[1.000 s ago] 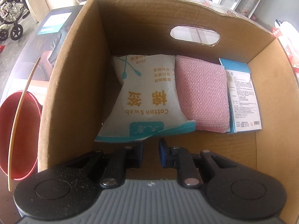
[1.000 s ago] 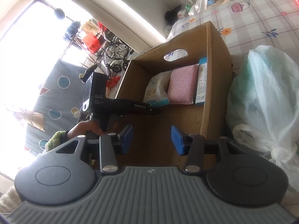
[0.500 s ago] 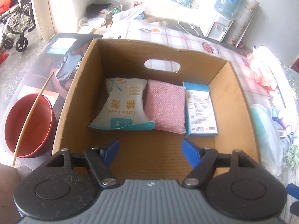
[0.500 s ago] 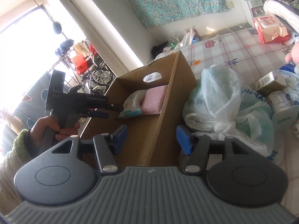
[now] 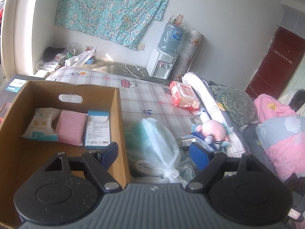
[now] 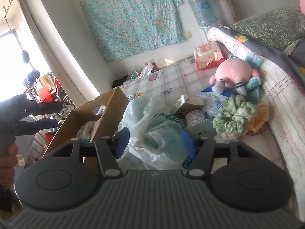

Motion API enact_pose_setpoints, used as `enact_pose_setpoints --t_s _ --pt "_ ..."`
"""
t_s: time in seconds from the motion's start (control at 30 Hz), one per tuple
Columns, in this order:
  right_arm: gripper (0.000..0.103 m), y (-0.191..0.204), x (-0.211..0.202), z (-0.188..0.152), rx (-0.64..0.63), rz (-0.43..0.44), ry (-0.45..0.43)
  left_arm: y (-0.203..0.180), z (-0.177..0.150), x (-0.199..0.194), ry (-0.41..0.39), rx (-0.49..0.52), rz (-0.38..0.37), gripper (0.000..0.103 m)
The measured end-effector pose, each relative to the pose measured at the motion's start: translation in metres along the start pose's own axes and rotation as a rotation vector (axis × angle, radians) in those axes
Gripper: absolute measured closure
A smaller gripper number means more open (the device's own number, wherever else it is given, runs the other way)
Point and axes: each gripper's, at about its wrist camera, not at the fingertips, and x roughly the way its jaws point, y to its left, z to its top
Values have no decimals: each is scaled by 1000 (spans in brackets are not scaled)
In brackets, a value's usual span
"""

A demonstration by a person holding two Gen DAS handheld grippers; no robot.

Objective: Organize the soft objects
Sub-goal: 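Withdraw the left gripper from the box toward the bed, then reach the right gripper to the blue wet-wipes pack and grasp it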

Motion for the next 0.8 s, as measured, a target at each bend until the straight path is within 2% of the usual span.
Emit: enact_pose_setpoints --t_s 0.17,0.3,0.47,0.57,0.7,0.8 --pt "44 -43 7 30 -15 -65 -3 -65 -26 42 -18 117 -44 20" --pt "44 -74 37 61 -22 -122 43 -94 -35 88 -12 141 -57 24" --pt "44 -108 92 86 -14 -187 132 -110 -41 138 37 143 -19 40" --pt "44 -126 123 93 -19 -215 182 -114 -48 154 69 153 -18 47" --pt "44 -141 156 95 -26 -223 251 -116 -54 166 92 178 -9 53" --pt "43 -149 172 93 0 -184 318 -114 -58 176 121 186 -6 59"
